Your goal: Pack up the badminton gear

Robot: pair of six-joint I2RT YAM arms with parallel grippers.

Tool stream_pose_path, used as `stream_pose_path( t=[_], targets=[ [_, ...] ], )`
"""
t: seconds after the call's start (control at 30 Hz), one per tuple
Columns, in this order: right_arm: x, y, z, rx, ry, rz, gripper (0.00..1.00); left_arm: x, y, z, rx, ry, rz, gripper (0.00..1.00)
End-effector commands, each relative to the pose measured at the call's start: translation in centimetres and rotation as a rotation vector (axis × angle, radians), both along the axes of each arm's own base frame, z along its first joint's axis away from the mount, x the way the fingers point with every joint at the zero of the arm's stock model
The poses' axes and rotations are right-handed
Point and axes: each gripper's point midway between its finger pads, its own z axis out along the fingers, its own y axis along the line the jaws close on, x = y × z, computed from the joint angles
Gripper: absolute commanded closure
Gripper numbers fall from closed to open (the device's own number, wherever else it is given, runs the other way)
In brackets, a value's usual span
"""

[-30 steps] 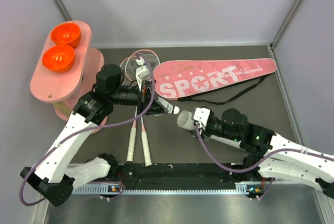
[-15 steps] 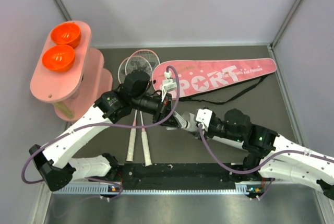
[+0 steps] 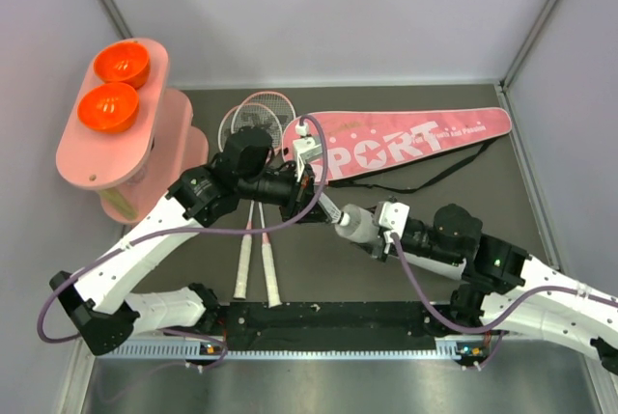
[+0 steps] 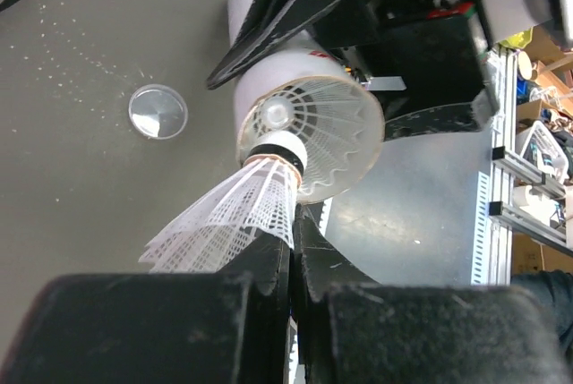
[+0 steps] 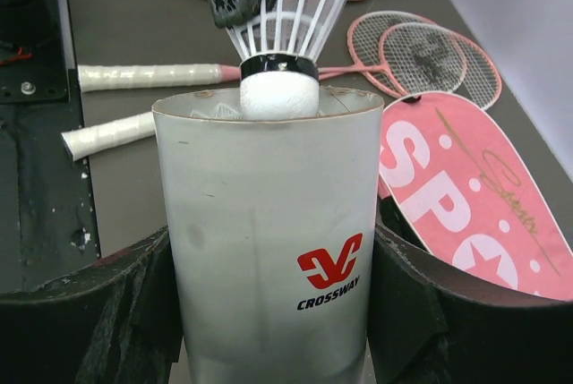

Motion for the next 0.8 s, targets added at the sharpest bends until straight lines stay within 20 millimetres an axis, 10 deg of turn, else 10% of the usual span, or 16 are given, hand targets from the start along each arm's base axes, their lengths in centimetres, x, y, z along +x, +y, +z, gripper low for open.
stream_pose_path(
  t=[0.0, 0.33, 0.6, 0.77],
  targets=[
    [-0.5, 0.7, 3.3, 0.116, -0.047, 0.035, 0.59, 0.7, 0.0, 1.1, -0.014, -0.047, 0.027, 1.0],
    [-0.5, 0.8, 3.4, 0.127, -0.044, 0.037, 0.59, -2.8, -4.4, 2.6, -0.1, 0.046, -0.134, 0.99],
    [-1.0, 0.1, 3.6, 0.153, -0.034, 0.036, 0.59, -0.9, -1.6, 4.7, -0.153, -0.024, -0.016, 0.12],
    [-1.1, -0.2, 3.7, 0.161, -0.034, 0.032, 0.59, 1.2, 1.0, 3.9, -0.138, -0.006, 0.11, 0.02]
  ],
)
